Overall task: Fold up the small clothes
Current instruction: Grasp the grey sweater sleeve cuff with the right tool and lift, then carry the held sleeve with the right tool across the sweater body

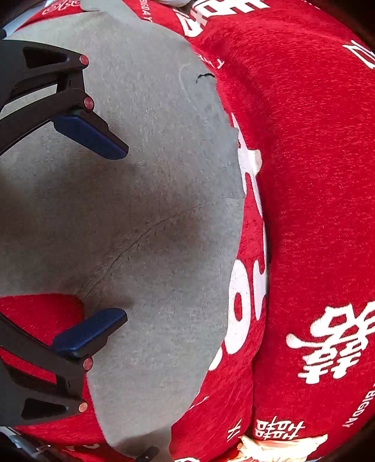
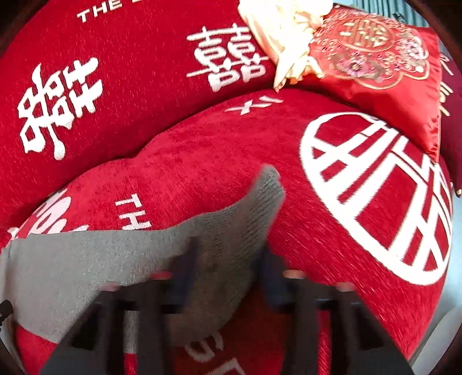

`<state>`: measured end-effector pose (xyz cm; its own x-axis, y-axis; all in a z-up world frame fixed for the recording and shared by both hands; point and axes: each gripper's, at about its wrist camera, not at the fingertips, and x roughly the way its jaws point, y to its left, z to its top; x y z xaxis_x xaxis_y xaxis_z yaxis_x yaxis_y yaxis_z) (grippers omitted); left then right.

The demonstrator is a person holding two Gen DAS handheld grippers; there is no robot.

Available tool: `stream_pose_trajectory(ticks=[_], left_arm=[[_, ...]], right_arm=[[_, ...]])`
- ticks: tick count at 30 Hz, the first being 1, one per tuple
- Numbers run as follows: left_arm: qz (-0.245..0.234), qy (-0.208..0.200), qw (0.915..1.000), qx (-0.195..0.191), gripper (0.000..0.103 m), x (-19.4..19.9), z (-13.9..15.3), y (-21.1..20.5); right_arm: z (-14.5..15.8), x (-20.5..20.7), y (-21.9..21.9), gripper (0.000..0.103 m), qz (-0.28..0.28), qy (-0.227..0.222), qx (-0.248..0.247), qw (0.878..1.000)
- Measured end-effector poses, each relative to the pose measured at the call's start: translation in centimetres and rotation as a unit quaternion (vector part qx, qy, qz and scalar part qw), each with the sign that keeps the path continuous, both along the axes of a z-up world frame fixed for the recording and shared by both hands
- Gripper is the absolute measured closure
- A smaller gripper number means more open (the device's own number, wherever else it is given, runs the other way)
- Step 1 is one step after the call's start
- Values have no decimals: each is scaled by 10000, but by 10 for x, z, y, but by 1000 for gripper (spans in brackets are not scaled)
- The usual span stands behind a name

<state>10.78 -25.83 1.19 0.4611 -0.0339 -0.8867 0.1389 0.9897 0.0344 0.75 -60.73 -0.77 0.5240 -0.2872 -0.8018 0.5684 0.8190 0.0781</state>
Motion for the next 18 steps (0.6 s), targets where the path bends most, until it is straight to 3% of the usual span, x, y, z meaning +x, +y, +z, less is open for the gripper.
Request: stream_pose_trajectory(ticks=[2,4,15,18], left_arm=[[45,8,10000,-8,0,3,-2,2],[94,20,9999,-30,0,8,-4,4],[-181,-29,9997,172,0,16,-9,-17],[-395,39,9992,-14,0,10,-5,-19]], right_arm=[[0,3,-2,75,46,-32,20,10000],[1,4,-4,87,43,-26,31,10000],[21,-13,-2,90,-151,-423,-74,9990],[31,-17,0,90,-169,-496,-87,9986]])
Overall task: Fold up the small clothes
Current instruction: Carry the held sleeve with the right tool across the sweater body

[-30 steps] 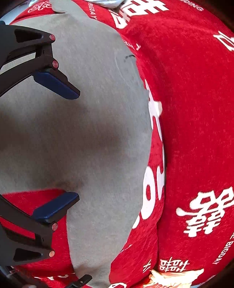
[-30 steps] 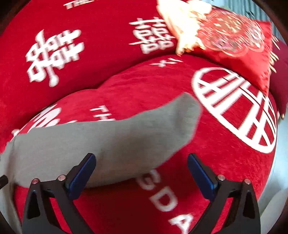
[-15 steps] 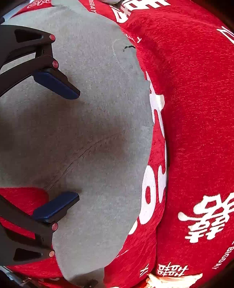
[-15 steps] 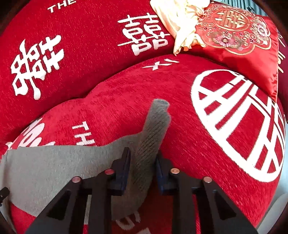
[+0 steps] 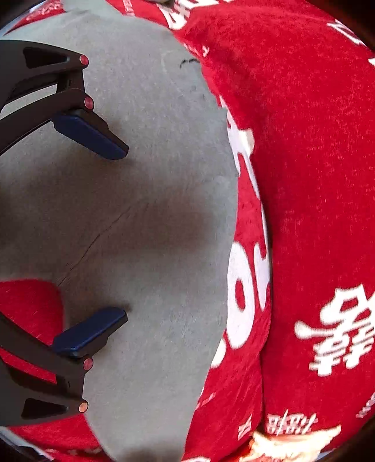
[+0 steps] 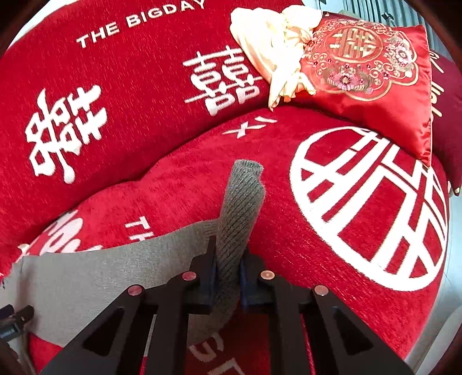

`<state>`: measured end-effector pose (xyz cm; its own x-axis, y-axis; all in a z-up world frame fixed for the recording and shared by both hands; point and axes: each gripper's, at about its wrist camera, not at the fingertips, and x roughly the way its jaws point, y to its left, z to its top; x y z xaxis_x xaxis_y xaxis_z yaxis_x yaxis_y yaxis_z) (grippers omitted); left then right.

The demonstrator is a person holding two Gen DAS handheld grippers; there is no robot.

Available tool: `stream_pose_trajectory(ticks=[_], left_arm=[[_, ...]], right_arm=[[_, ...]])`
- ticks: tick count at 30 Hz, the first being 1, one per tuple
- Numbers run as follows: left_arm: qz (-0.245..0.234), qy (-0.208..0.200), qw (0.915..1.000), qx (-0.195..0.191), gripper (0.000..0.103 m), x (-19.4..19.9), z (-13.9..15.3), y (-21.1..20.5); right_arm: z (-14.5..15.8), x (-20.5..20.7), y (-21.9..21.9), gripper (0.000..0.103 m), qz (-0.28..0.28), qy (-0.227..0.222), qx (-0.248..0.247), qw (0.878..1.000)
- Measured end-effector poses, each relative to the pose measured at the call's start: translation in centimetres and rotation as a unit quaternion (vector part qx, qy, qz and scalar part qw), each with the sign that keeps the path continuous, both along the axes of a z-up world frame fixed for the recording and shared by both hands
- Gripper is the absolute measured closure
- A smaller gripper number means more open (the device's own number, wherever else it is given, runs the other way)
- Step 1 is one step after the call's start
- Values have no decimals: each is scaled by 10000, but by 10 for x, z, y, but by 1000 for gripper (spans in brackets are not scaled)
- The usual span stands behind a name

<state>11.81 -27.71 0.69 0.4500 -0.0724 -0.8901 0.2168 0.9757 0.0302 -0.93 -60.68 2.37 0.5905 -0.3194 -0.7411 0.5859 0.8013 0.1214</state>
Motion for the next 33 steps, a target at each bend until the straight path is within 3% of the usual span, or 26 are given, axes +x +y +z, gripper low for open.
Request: stream_pose_trajectory(ticks=[8,28,33], left_arm=[[111,-54,9996,-265,0,-27,9,35],[1175,-73,9905,-708,0,-78,4,202],[1361,-173,9878,-737,0,-92,1,235]], right_arm=[[22,-6,14,90,101,-135,127,9998],[38,6,70,90,94,202,19,9998],[38,8,67,90,-12,326,54,9995]])
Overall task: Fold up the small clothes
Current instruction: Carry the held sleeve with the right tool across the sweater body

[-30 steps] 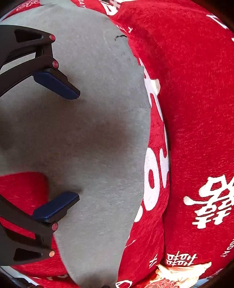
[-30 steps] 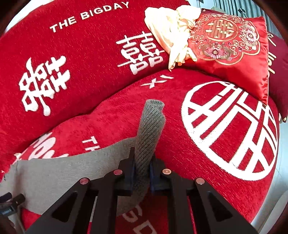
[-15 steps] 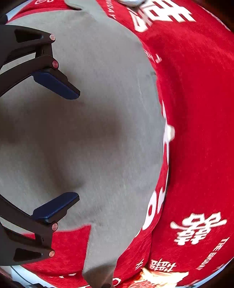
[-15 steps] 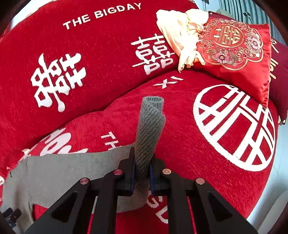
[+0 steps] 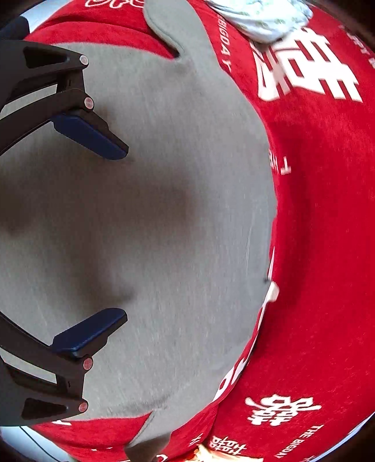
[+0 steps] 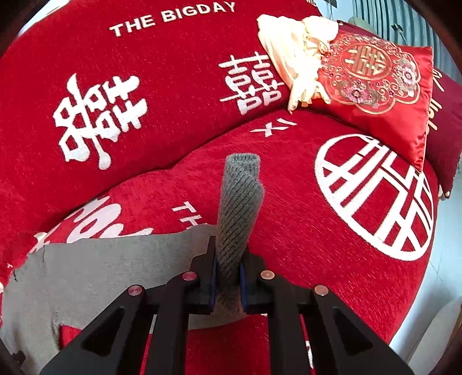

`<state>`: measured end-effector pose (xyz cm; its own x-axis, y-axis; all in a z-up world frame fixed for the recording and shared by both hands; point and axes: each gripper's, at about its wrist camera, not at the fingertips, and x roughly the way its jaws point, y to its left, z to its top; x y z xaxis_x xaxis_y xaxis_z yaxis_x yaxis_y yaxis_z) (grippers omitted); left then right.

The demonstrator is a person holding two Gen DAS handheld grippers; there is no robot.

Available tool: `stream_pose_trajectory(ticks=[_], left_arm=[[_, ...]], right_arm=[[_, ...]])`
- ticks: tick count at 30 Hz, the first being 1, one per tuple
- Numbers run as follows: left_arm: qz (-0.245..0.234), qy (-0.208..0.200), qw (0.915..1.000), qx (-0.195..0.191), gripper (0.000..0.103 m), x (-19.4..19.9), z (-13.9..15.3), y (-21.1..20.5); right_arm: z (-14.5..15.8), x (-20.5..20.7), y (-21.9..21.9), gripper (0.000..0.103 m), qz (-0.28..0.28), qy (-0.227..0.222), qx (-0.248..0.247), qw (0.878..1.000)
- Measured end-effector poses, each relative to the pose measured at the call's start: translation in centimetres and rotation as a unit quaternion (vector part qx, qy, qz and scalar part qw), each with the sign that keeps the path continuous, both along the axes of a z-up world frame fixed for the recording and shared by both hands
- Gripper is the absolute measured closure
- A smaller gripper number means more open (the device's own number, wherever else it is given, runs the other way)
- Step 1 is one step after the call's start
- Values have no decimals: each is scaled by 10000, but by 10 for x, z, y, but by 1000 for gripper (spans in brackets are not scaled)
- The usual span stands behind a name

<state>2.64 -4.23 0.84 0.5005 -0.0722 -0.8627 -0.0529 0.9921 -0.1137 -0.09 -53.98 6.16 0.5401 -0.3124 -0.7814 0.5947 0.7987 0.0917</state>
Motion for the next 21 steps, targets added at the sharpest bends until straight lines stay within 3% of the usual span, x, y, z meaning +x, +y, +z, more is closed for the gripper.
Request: stream_pose_trajectory(ticks=[4,10,16,21], left_arm=[[78,-173,9998,-55,0,-11,-5,22],[-98,-785,9969,49,0,-29,-12,31],[-62,-1083,9925,-559,0,-40,-10,51],[63,-1174,9923,-385,0,-46,-6,50]], right_arm=[[8,-7,-4,90,-126,-156,275,9994],[28,-8,13,90,-99,-316,362,9988],[47,3,56,90,90,-293,162,9994],[58,18,99,90,250,-276,98,9993]])
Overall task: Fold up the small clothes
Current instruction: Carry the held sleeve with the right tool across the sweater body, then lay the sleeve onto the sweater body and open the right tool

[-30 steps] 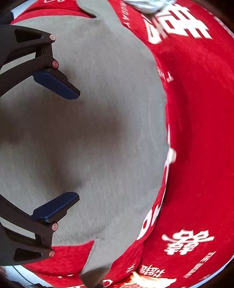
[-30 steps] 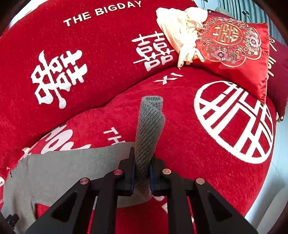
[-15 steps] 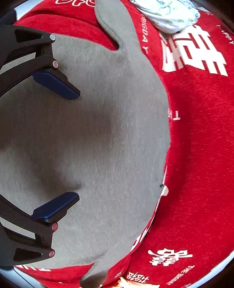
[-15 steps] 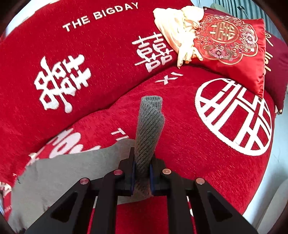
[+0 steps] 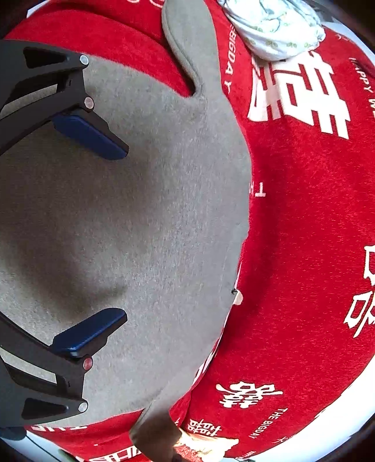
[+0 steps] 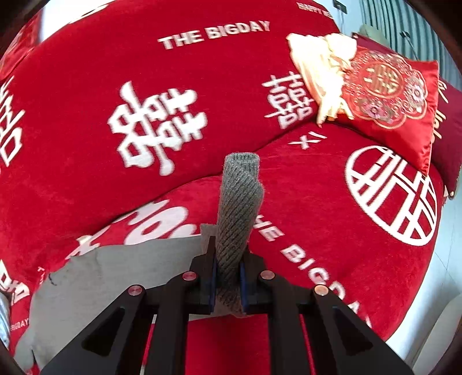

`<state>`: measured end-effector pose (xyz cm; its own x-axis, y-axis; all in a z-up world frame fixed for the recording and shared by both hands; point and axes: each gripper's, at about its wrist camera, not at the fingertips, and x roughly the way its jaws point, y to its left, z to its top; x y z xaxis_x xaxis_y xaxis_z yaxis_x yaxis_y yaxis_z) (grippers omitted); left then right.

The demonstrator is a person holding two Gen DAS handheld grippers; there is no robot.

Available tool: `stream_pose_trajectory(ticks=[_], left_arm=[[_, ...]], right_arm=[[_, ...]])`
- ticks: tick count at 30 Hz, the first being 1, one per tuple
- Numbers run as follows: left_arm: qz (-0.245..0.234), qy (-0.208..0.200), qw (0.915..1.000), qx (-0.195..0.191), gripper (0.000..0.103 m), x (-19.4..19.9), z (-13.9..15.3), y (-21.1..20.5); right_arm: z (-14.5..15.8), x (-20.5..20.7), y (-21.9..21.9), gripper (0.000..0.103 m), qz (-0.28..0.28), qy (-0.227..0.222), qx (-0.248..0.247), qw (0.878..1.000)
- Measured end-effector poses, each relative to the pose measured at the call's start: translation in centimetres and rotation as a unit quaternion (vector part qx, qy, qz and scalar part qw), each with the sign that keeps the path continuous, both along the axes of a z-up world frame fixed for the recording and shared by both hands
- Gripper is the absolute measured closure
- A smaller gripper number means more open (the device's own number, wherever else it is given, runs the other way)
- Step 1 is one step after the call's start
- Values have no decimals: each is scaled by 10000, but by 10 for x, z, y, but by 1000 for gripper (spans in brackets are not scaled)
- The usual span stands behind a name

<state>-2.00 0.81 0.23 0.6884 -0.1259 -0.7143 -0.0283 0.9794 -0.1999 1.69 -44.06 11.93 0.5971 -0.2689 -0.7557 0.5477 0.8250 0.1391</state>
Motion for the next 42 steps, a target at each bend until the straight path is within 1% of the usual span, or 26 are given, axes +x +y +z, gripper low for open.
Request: stream_pose_trajectory(ticks=[4,7,9,14,19,22,27,30,36,42], left_arm=[[131,7,9998,133,0,-4,4,8],[242,0,9990,380,0,-6,8,17],[400,17,9981,472,0,-7,8,27],[632,249,9973,277,0,-5,5,50],[743,345,9964,221,0,-2,4,58],[758,372,9962,226,0,-1,4,60],[769,396,9959,259,0,0,6,63],[855,436,9952,201,0,0,5,71],[1050,599,9927,-30,0,3,2,89],[1175,722,9902,-210,0,4,-1,102]], right_arm=[[3,15,42,90,258,3,-60,9997],[6,27,77,90,493,-50,-54,9988],[7,36,102,90,655,-49,-109,9978],[8,54,157,90,1113,-71,-151,9937],[13,65,205,90,1553,-155,-11,9878],[18,71,236,90,1870,-182,-80,9822],[23,80,277,90,2273,-207,-156,9735],[22,87,294,90,2409,-198,-171,9702],[13,99,332,90,2708,-116,-241,9623],[-8,109,366,90,3023,22,-31,9532]])
